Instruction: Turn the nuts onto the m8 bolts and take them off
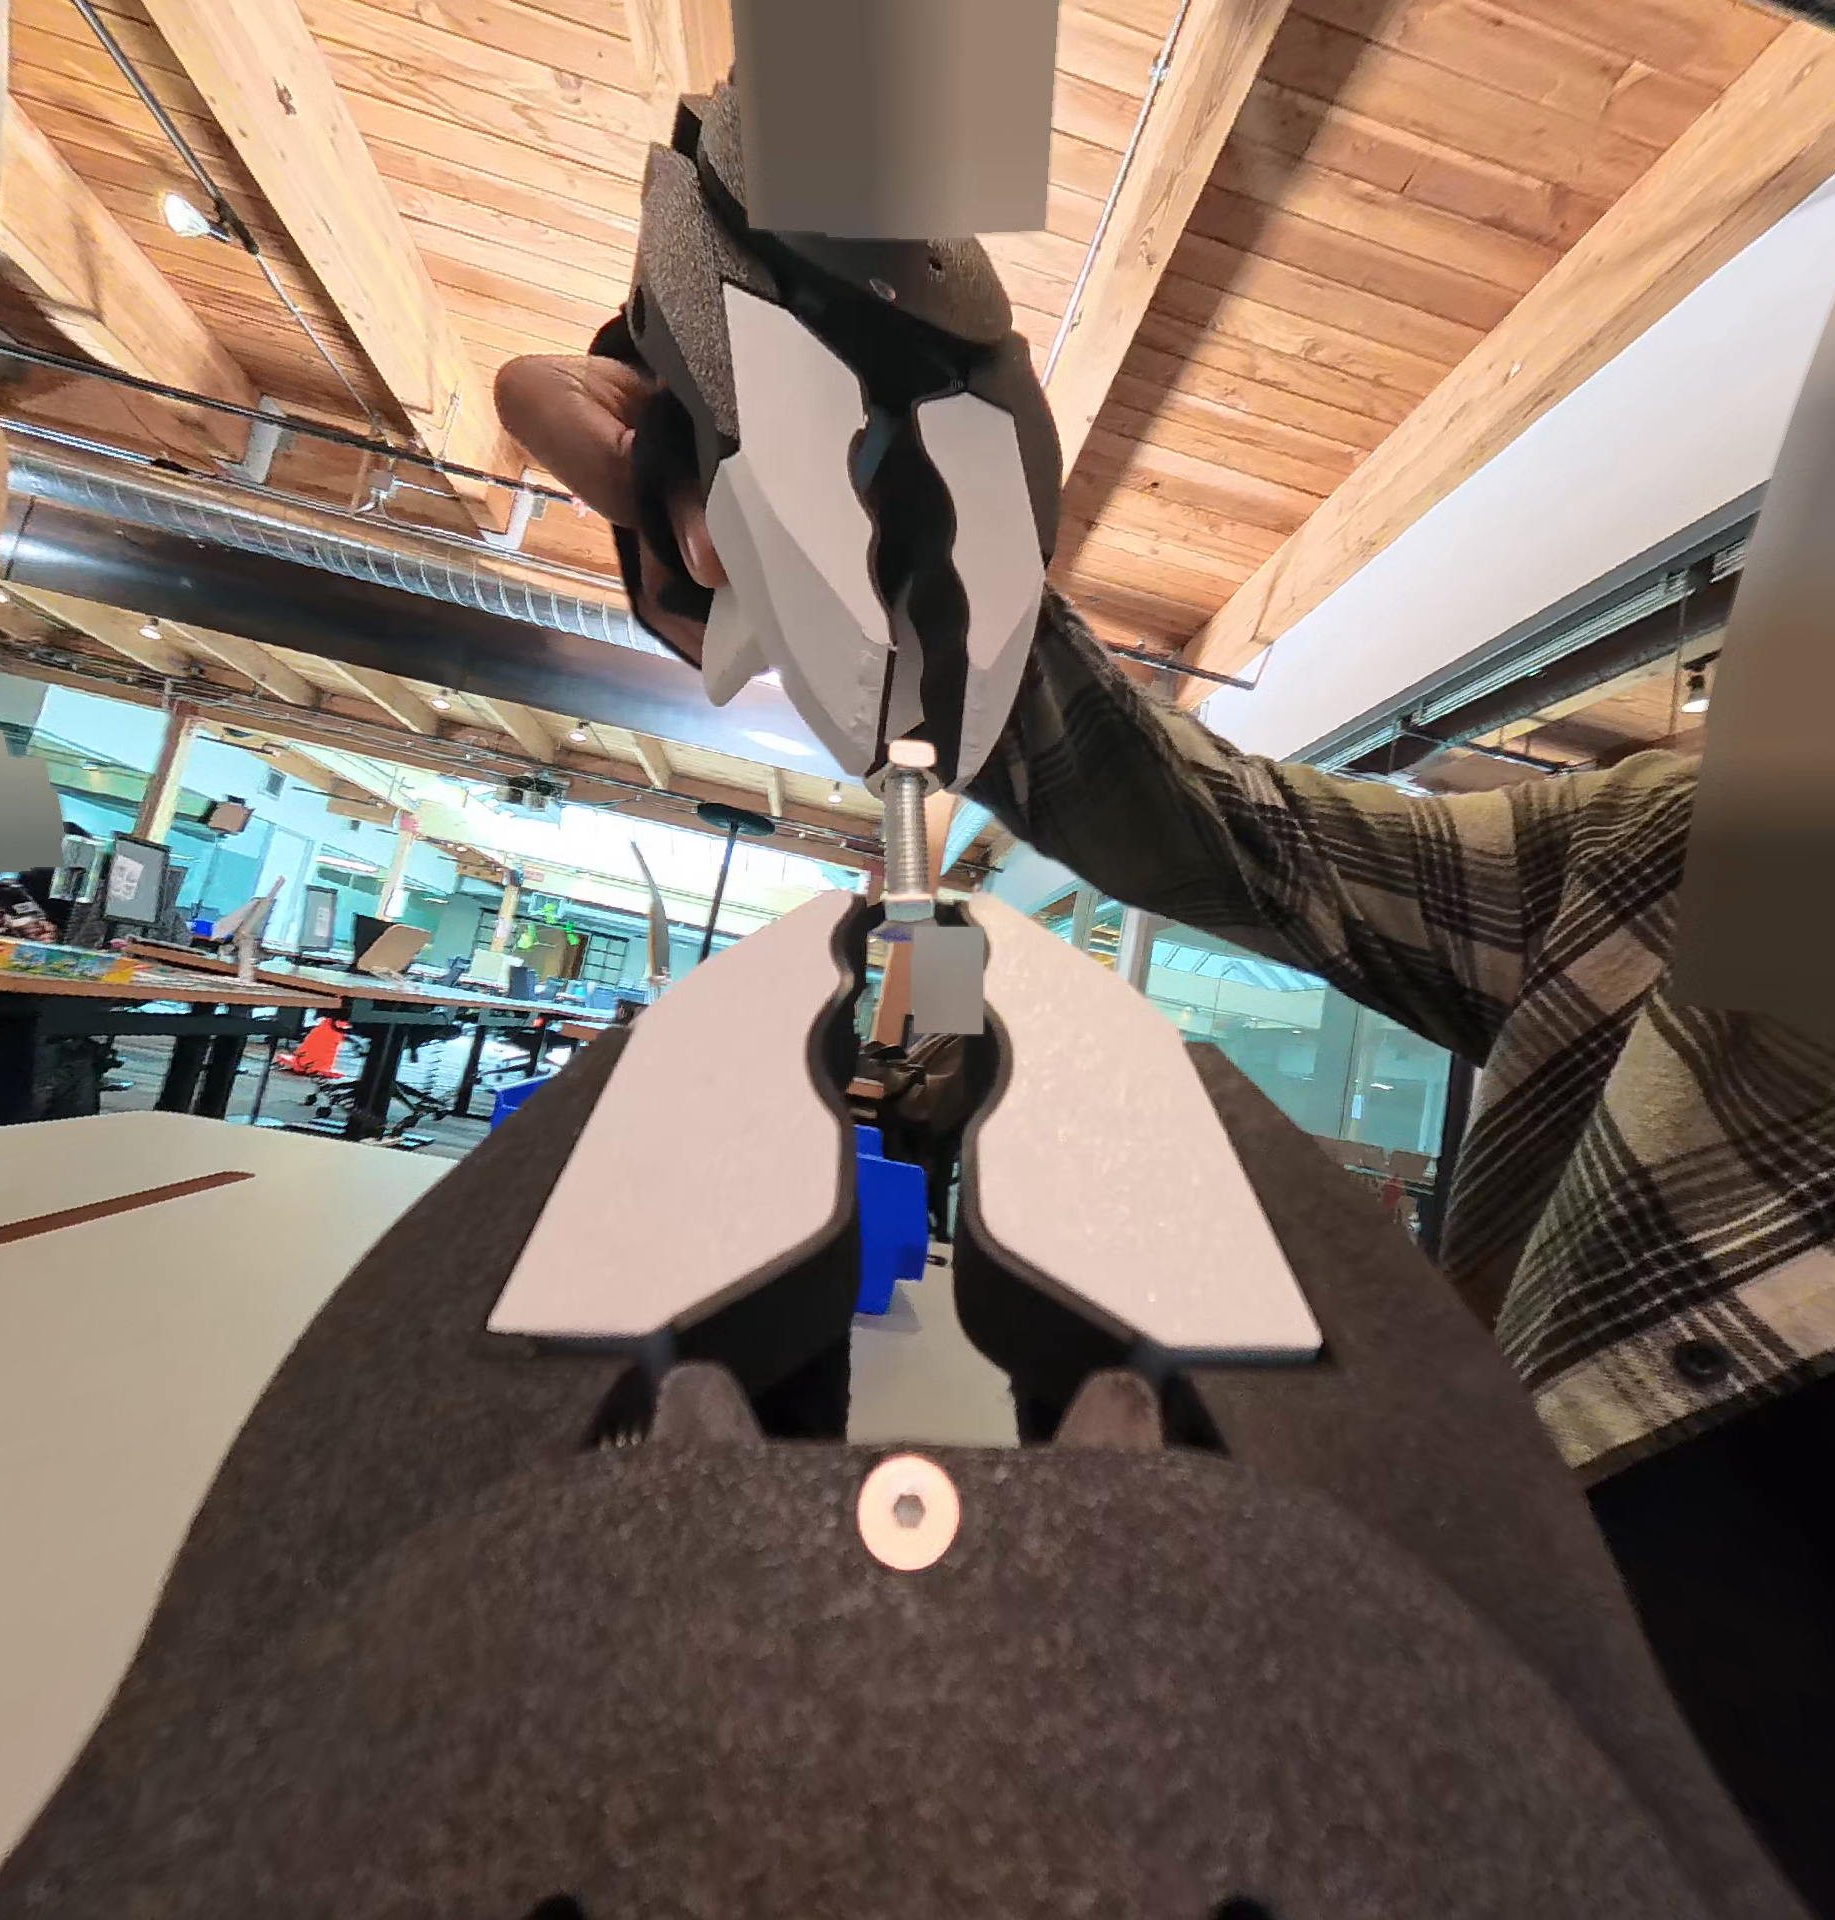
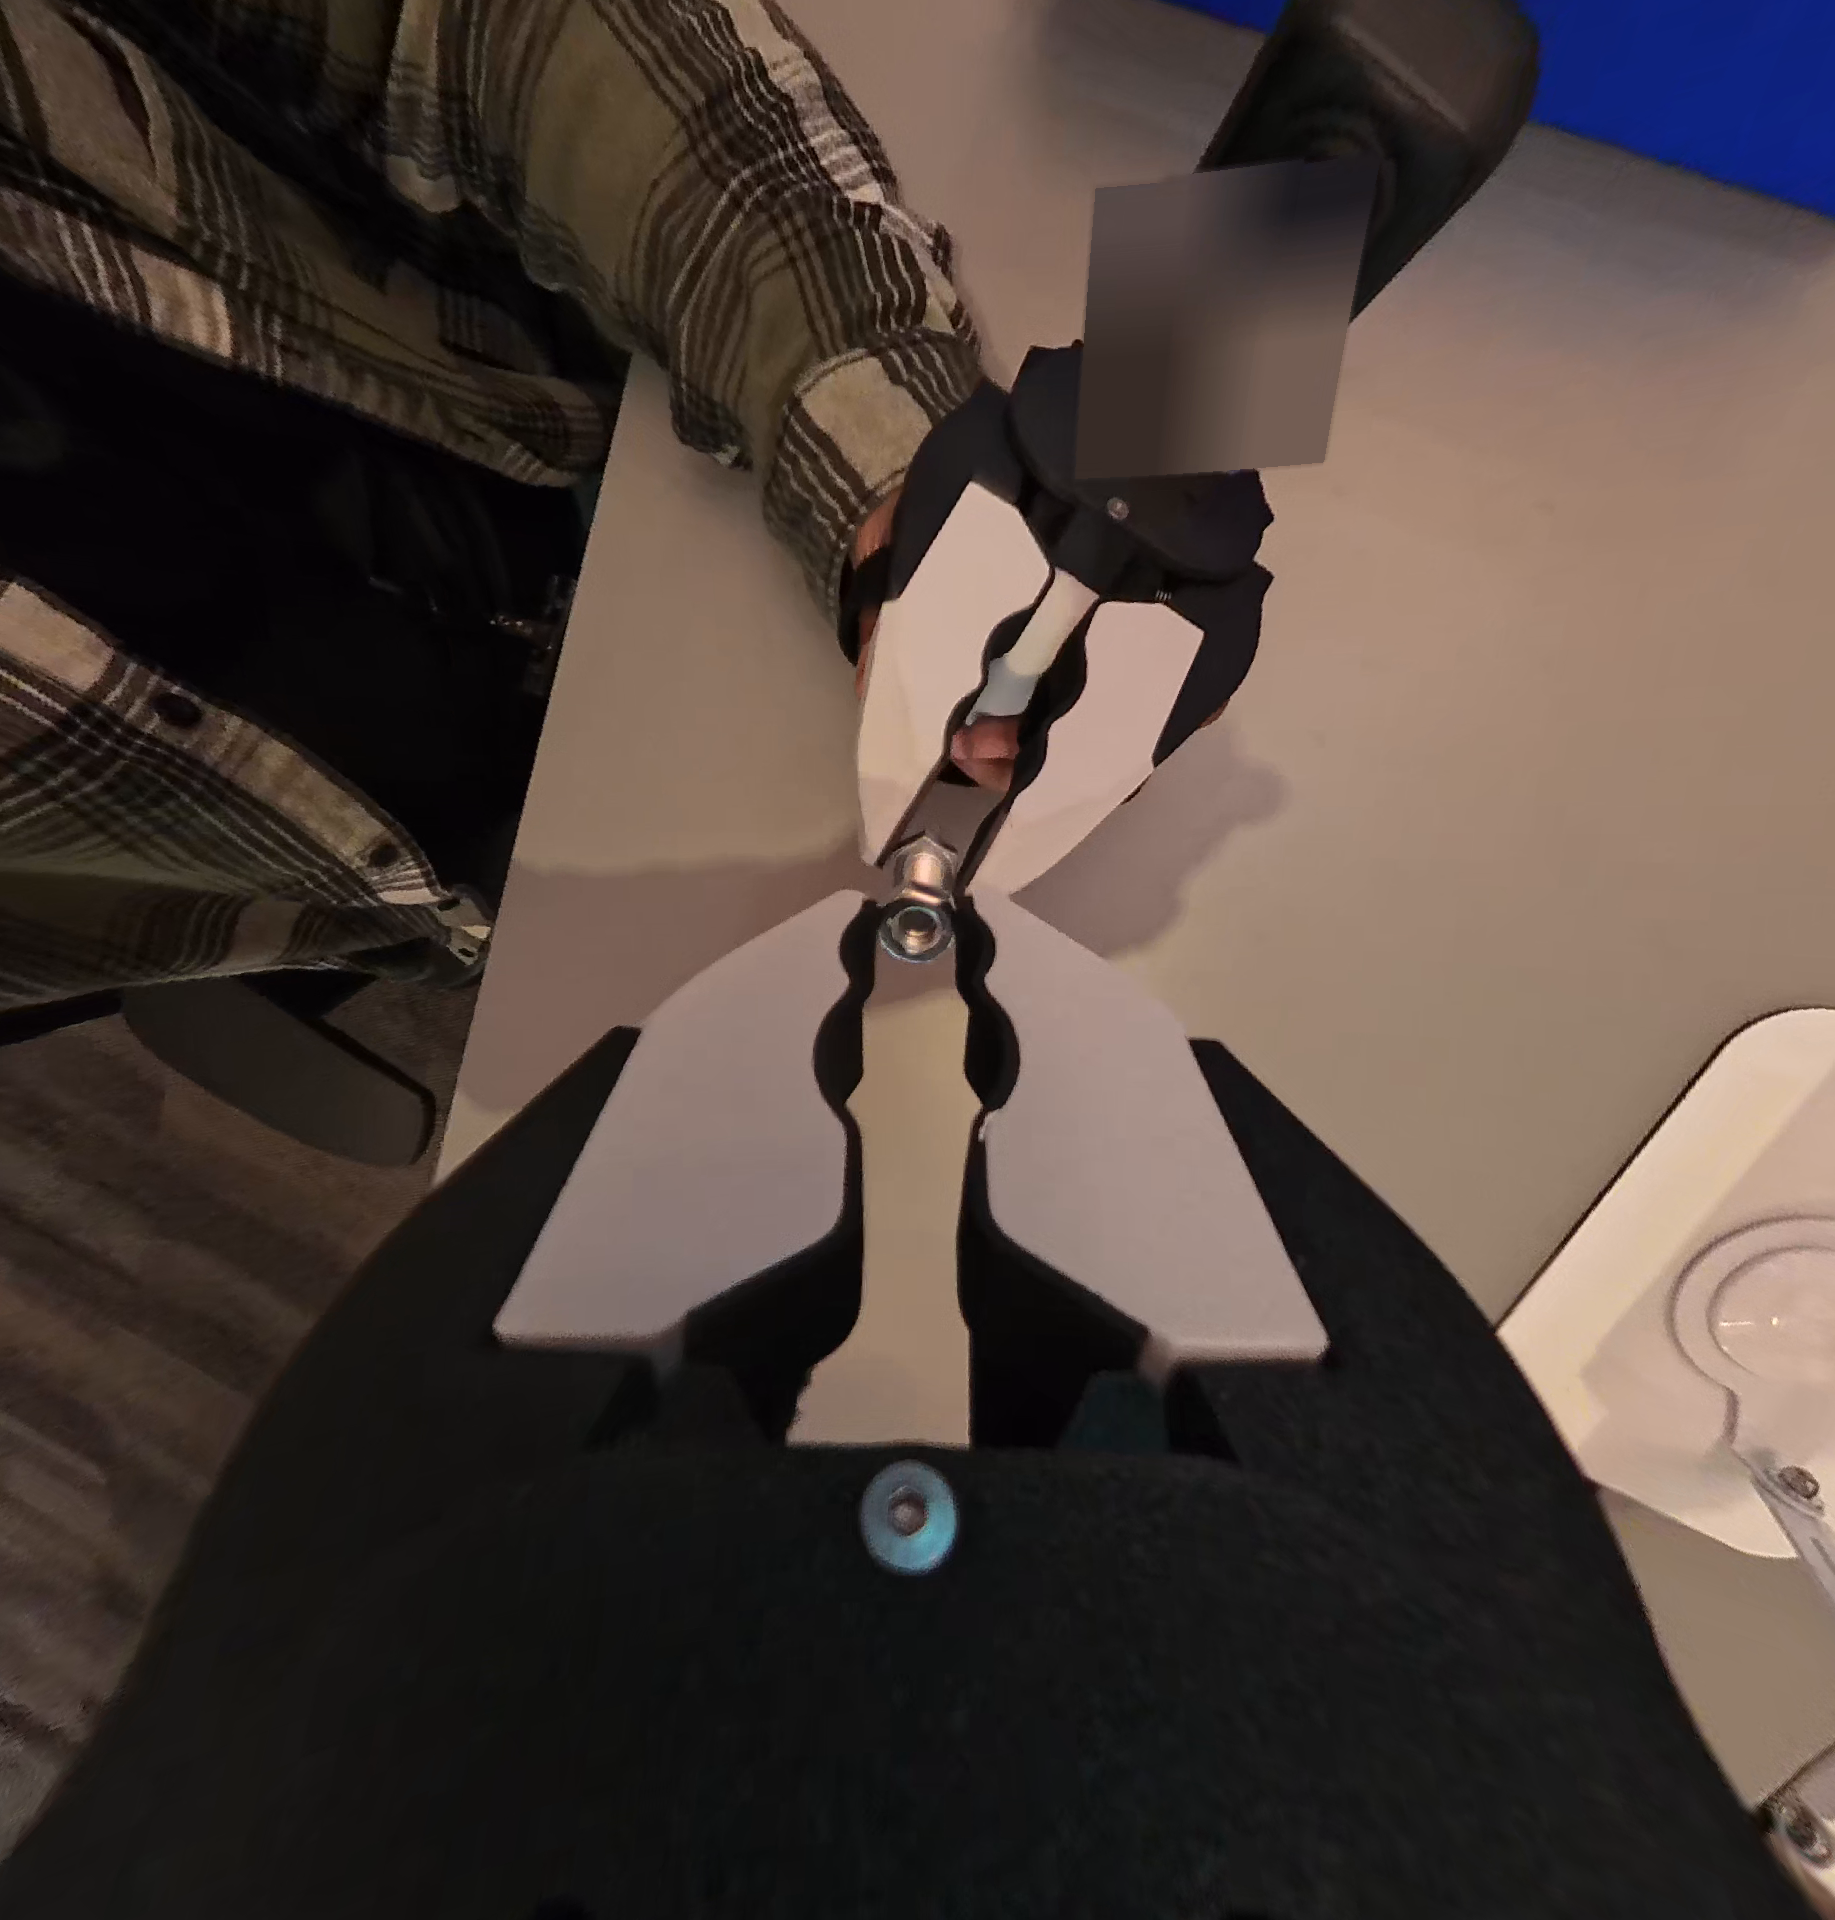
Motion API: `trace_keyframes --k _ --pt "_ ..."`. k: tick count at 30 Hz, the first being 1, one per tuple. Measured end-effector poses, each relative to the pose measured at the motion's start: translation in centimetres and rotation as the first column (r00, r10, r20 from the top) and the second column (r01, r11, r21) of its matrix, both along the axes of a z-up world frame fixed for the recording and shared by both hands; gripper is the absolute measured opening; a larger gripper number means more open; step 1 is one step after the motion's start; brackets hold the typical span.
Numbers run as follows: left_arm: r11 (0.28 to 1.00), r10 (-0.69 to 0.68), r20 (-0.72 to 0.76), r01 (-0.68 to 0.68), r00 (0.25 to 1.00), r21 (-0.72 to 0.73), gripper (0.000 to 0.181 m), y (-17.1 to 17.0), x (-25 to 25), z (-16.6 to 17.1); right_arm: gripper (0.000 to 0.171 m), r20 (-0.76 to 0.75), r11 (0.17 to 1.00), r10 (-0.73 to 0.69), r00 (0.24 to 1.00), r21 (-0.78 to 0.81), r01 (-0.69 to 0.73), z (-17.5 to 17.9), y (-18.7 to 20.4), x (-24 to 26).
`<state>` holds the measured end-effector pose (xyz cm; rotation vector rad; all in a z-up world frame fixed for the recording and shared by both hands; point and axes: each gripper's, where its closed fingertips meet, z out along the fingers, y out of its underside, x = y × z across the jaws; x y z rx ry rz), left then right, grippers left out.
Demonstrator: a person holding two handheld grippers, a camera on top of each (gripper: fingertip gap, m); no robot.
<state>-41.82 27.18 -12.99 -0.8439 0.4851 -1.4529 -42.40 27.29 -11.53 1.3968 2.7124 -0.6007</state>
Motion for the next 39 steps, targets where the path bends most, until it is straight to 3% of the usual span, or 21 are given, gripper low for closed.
trace_keyframes --k 7,14,20,39 --pt "0.993 0.12 -0.056 -0.12 0.991 0.005 0.014 0.5 -0.2 -0.1 0.014 0.123 0.989 -0.145 0.982 0.023 0.144 -0.1 0.5 -0.2" --pt "0.967 0.252 -0.082 -0.253 0.964 -0.002 0.014 1.3 -1.2 -0.2 0.014 0.173 0.922 -0.382 0.908 0.008 0.387 -0.2 1.3 -1.2" --pt "0.96 0.279 -0.082 -0.281 0.957 -0.011 0.014 1.6 -1.5 -0.3 0.014 0.2 0.855 -0.508 0.838 0.003 0.518 -0.2 1.6 -1.7" --pt "0.971 0.237 -0.084 -0.238 0.968 0.004 0.014 1.2 -1.1 -0.2 0.024 0.16 0.879 -0.473 0.866 0.018 0.477 -0.1 1.6 -1.9"
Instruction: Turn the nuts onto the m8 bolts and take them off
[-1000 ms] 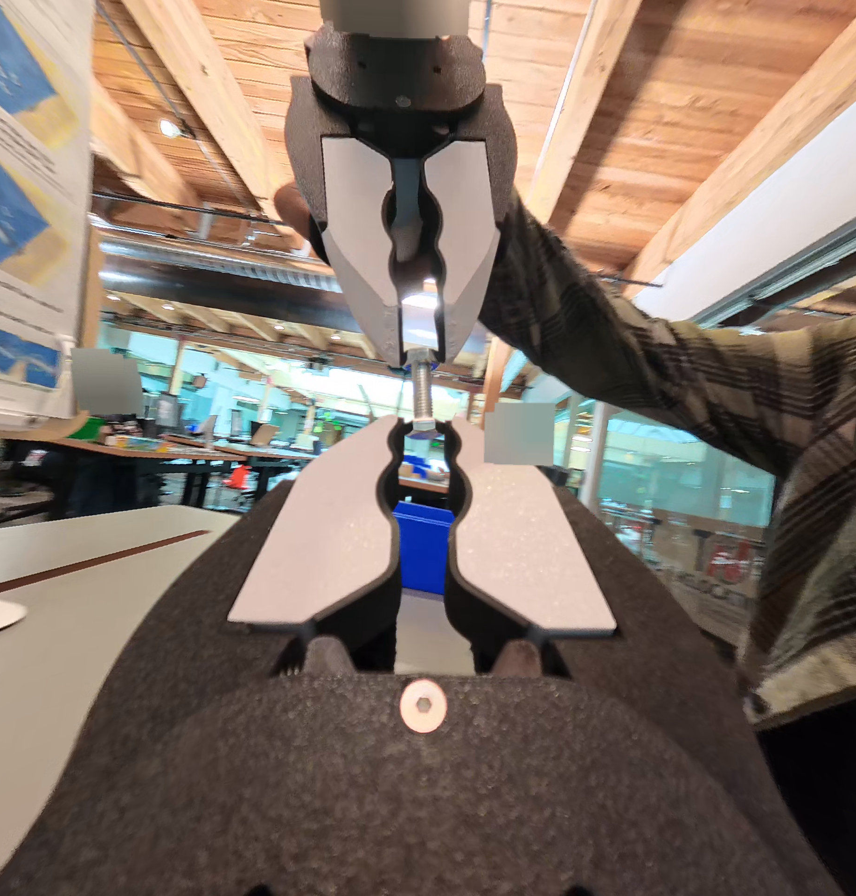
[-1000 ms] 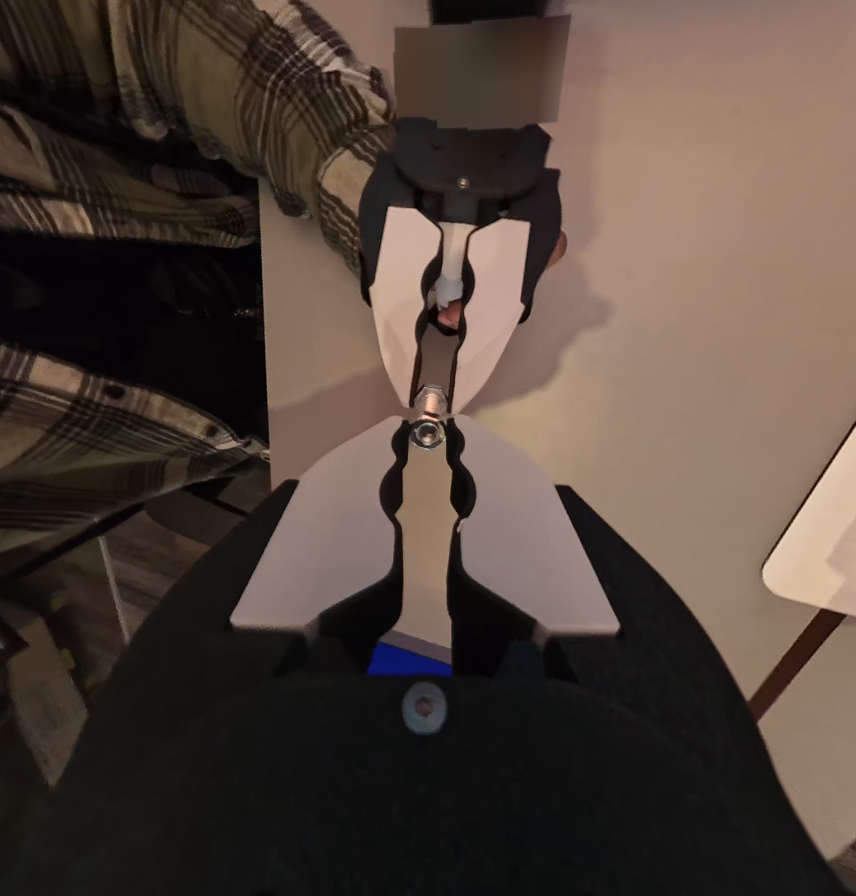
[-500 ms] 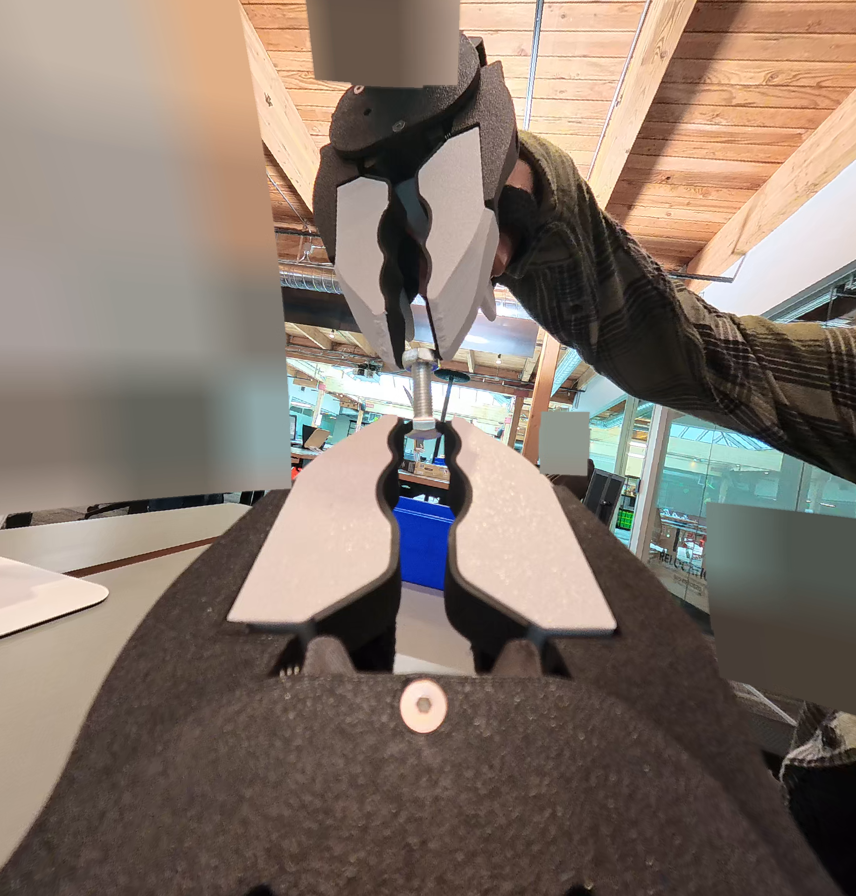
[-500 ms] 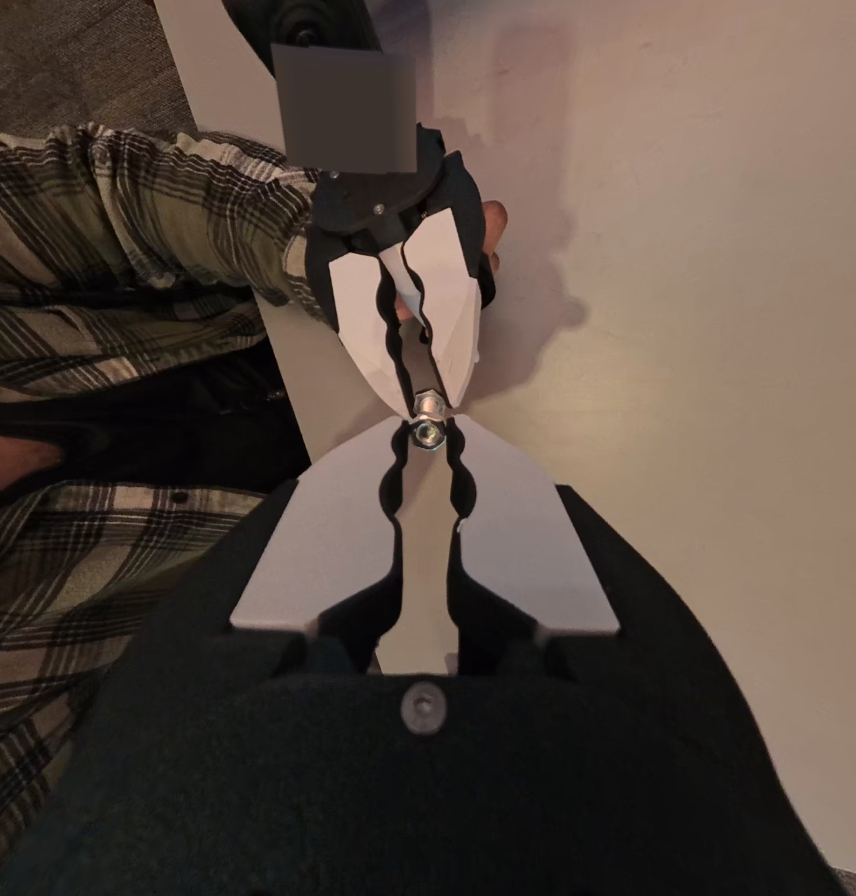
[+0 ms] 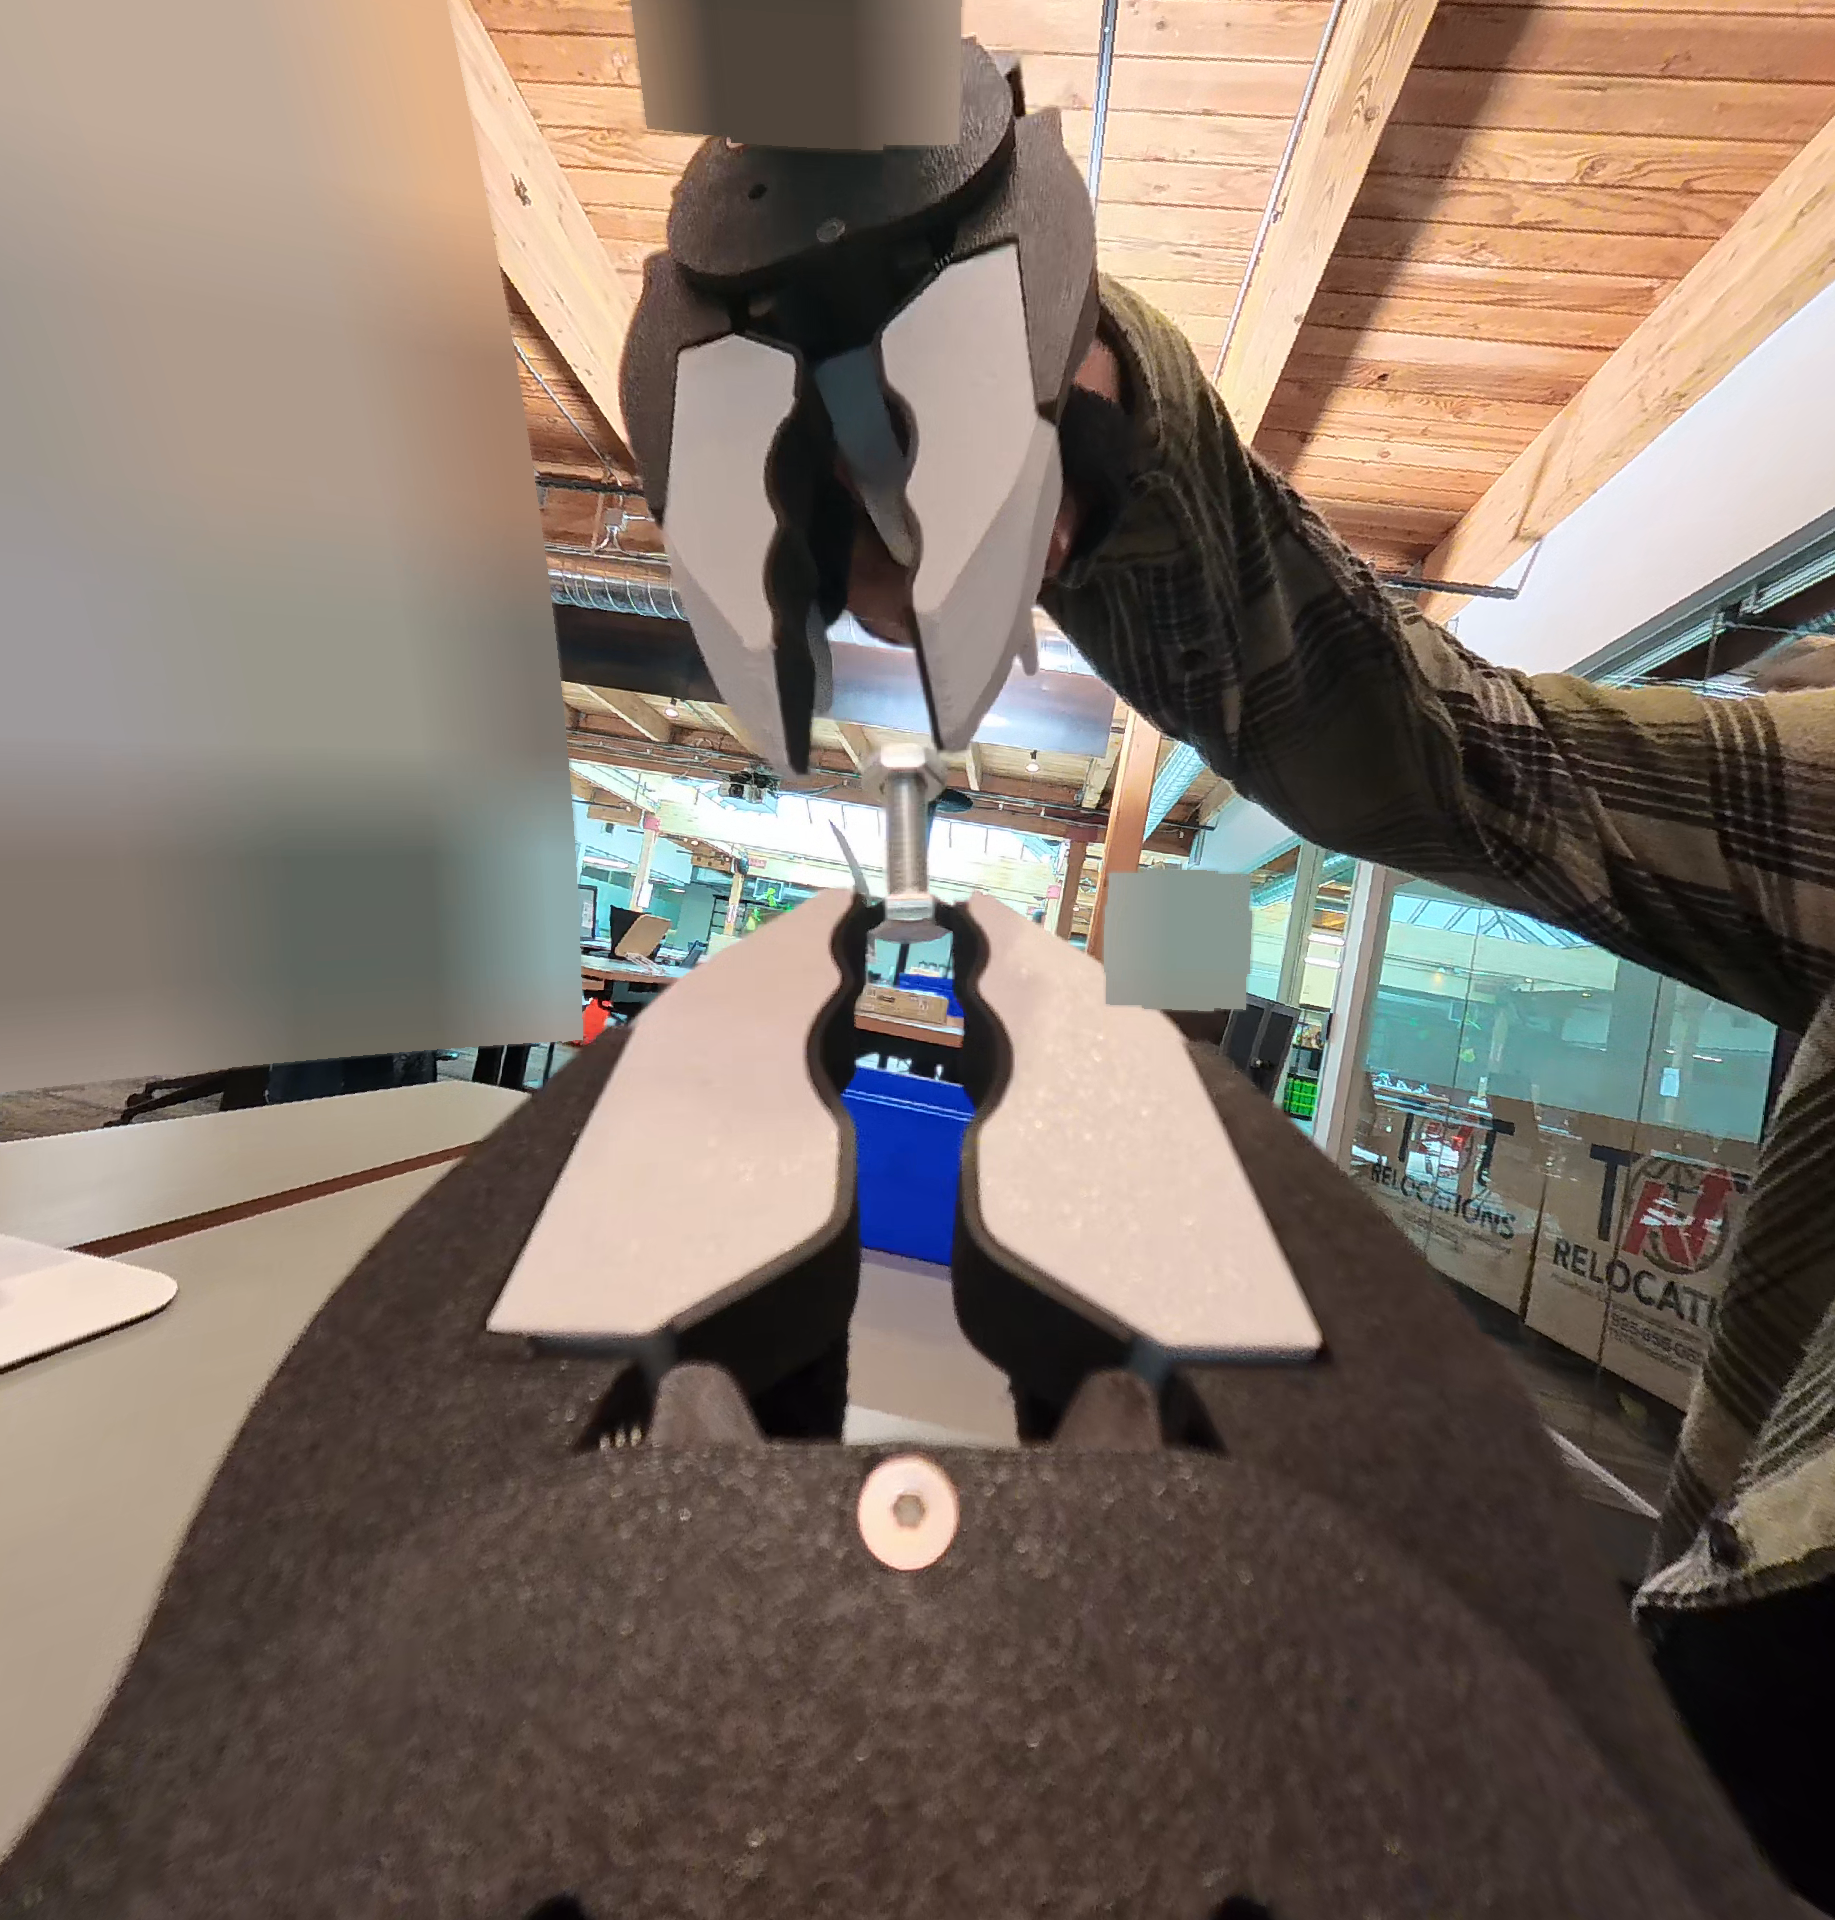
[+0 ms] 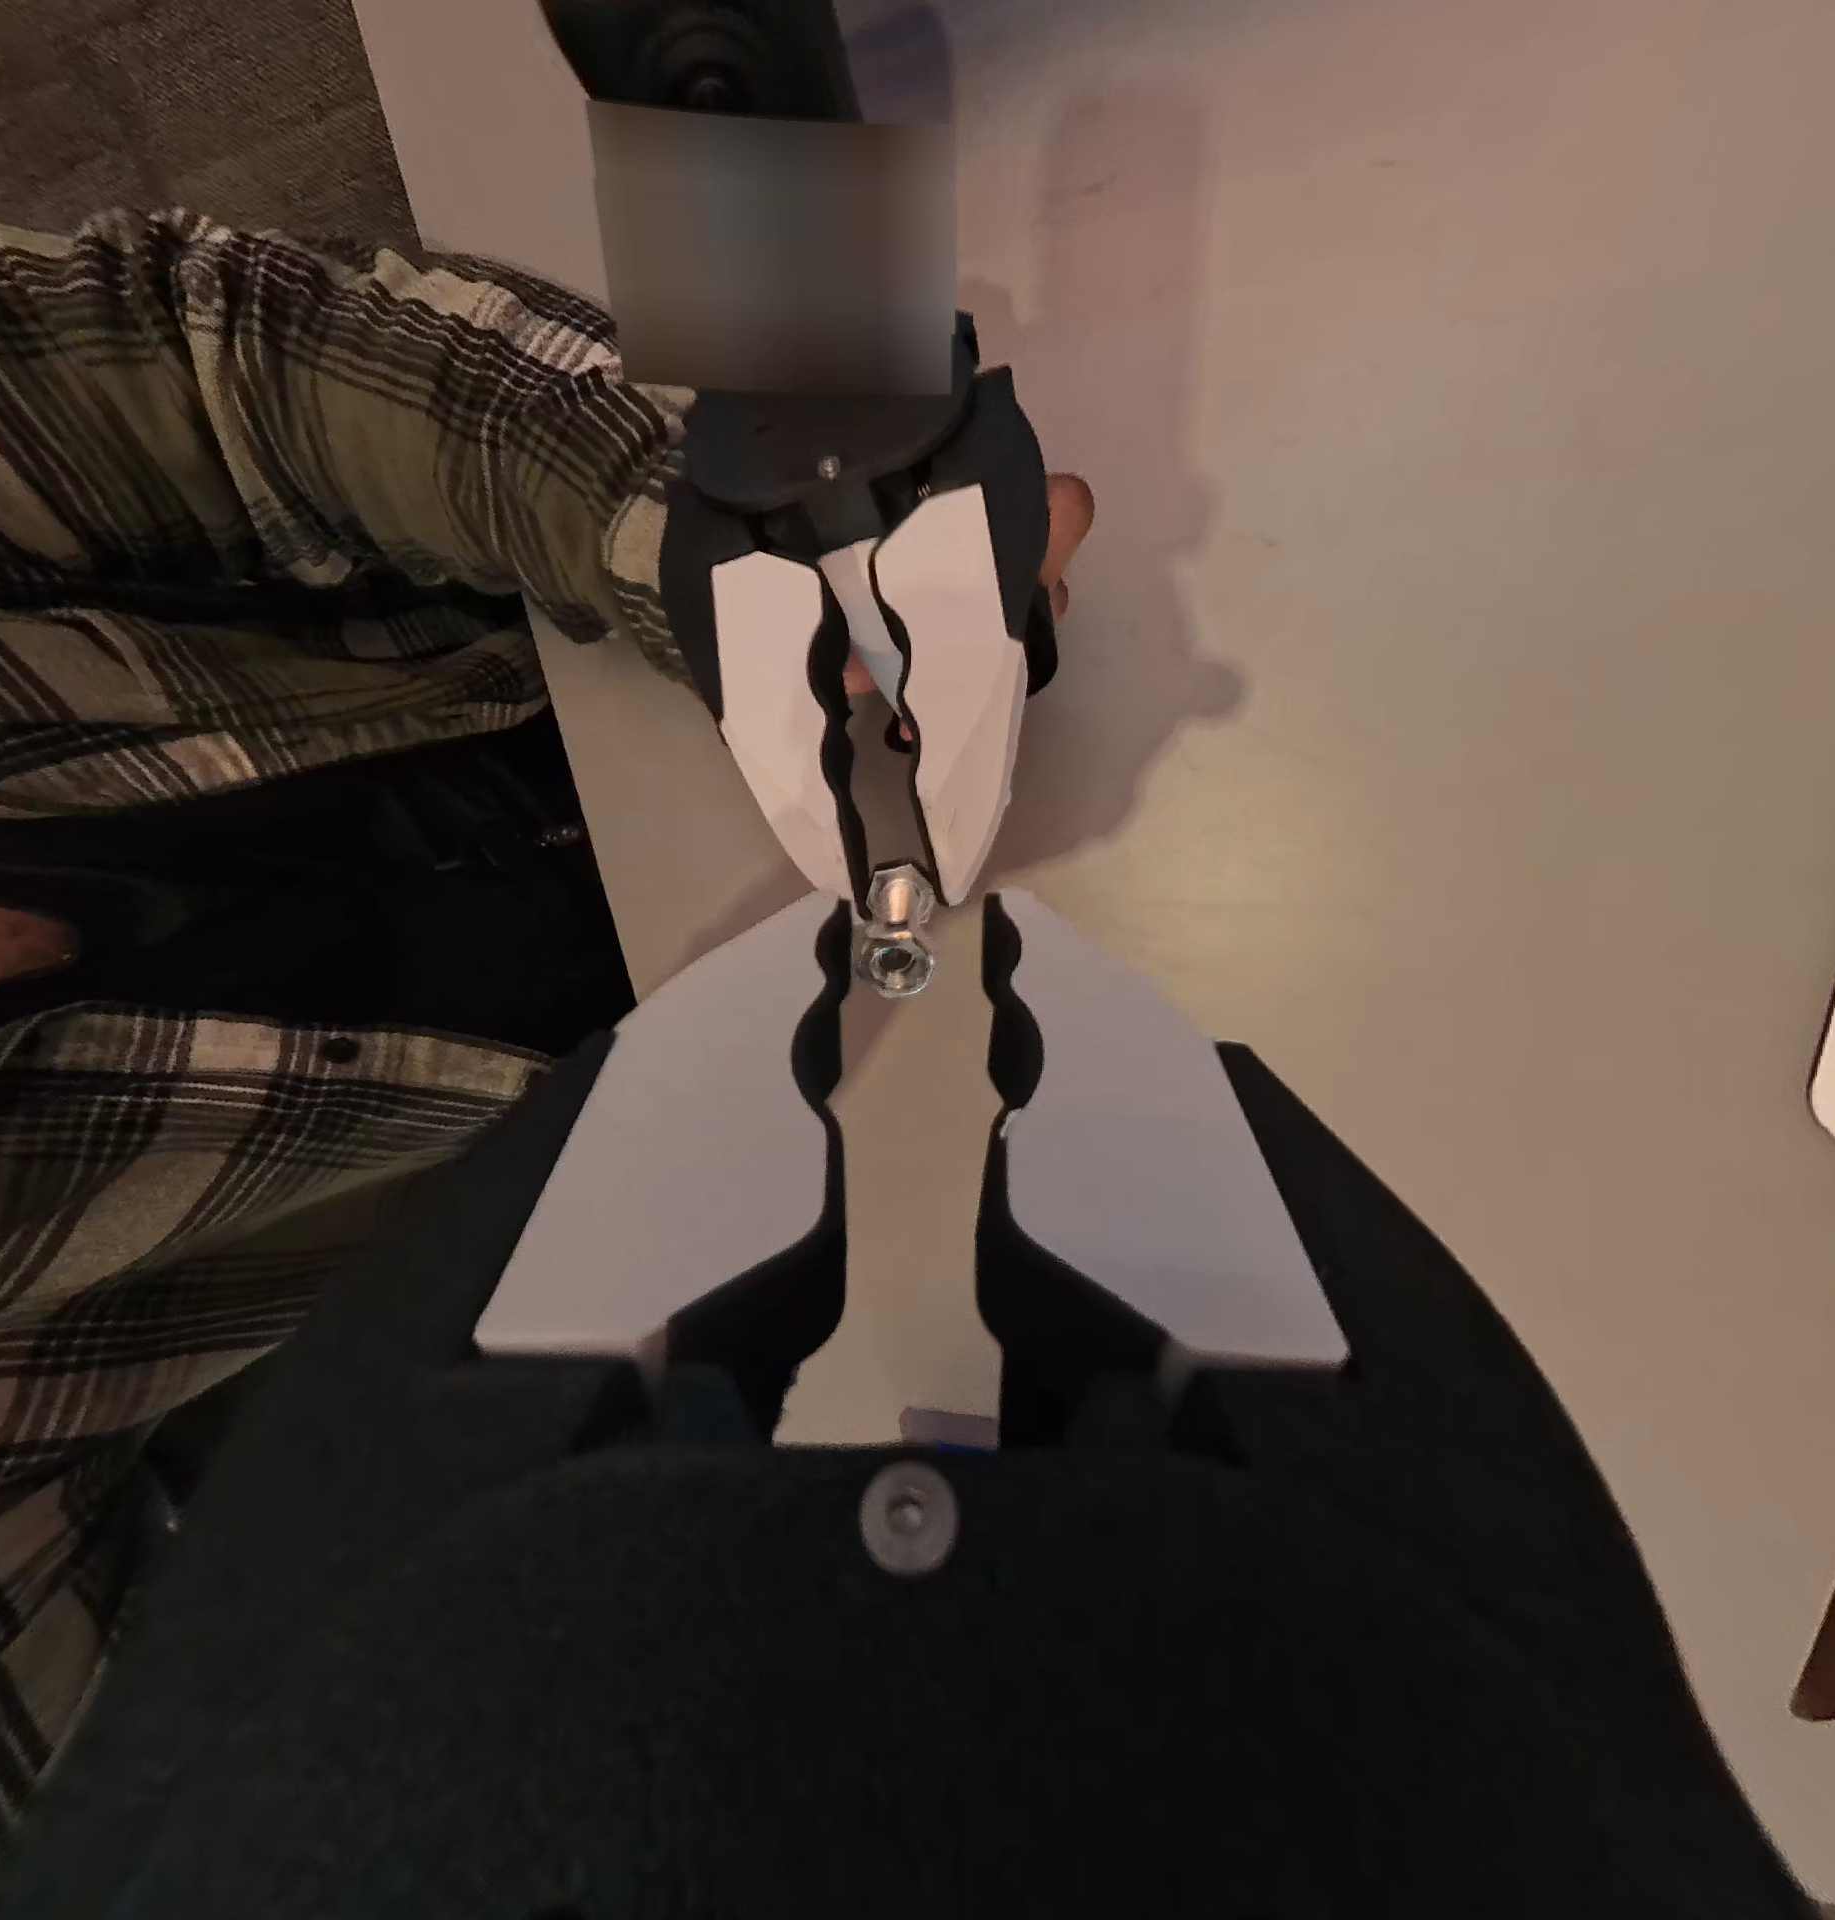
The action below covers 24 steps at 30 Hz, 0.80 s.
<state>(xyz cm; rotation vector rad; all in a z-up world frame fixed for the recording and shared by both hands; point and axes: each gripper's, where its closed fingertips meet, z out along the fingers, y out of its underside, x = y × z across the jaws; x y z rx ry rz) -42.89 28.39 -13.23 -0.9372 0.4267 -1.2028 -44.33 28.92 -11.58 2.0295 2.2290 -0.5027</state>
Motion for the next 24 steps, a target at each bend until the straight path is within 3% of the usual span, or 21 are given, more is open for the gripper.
trace_keyframes --k 6,11,16,20,24 --pt "1.0 -0.01 0.012 0.01 1.0 0.002 0.015 0.0 -0.2 0.1 0.032 -0.144 0.999 0.005 0.99 0.048 0.002 2.4 1.0 -0.8" --pt "1.0 -0.025 0.034 0.025 0.999 0.007 0.014 -0.2 -0.5 0.3 0.0 -0.471 0.983 -0.09 0.878 0.098 0.153 5.0 4.1 -0.2" --pt "0.999 -0.037 0.032 0.036 0.999 0.007 0.015 -0.2 -0.2 0.3 0.0 -0.482 0.98 -0.099 0.871 0.104 0.169 2.4 4.1 1.7" --pt "0.999 -0.037 0.034 0.037 0.999 0.01 0.015 -0.3 -0.3 0.3 0.017 -0.464 0.99 -0.003 0.886 0.121 0.067 1.7 2.8 1.8" --pt "0.999 -0.044 0.037 0.044 0.998 0.012 0.015 -0.3 -0.4 0.3 0.049 -0.509 0.987 0.157 0.846 0.101 -0.122 1.7 0.3 2.3"
